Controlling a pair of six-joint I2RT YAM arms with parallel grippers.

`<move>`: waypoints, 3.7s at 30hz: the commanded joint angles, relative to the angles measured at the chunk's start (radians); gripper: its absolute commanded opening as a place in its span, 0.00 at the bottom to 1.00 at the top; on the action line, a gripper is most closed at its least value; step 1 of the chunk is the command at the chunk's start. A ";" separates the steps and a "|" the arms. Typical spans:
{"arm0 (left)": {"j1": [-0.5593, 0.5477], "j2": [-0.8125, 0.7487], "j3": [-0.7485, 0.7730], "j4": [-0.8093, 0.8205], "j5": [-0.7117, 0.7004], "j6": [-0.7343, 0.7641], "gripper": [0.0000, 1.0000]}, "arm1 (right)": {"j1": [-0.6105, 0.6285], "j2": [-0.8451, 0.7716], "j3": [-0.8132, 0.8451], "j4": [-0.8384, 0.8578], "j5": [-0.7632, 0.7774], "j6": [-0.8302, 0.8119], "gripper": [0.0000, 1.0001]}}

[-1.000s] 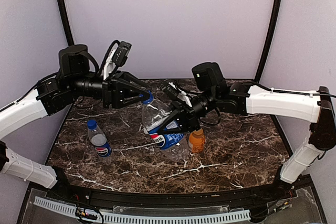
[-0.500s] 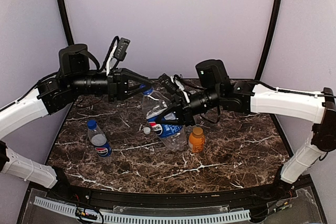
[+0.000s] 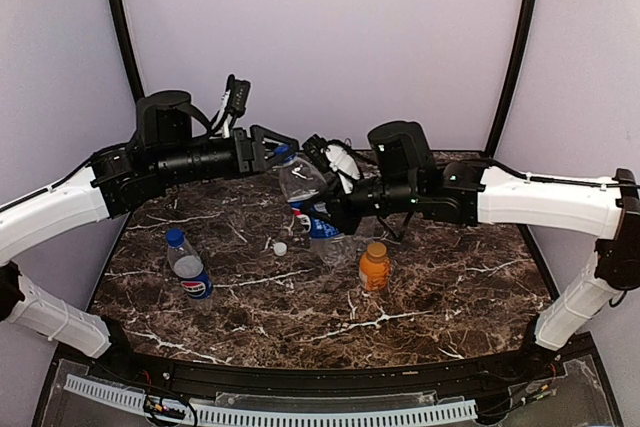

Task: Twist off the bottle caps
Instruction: Unscrew the bottle cap from the plastic bottle.

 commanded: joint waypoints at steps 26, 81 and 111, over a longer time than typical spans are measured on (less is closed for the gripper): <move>0.048 -0.043 -0.032 0.252 0.704 0.273 0.76 | -0.072 -0.004 0.021 0.029 -0.845 -0.070 0.07; 0.037 -0.045 -0.086 0.243 0.430 0.208 0.24 | -0.091 -0.013 -0.023 0.074 -0.590 -0.020 0.01; 0.013 -0.080 -0.060 0.131 0.301 0.341 0.85 | -0.098 -0.084 -0.107 0.112 -0.522 -0.090 0.00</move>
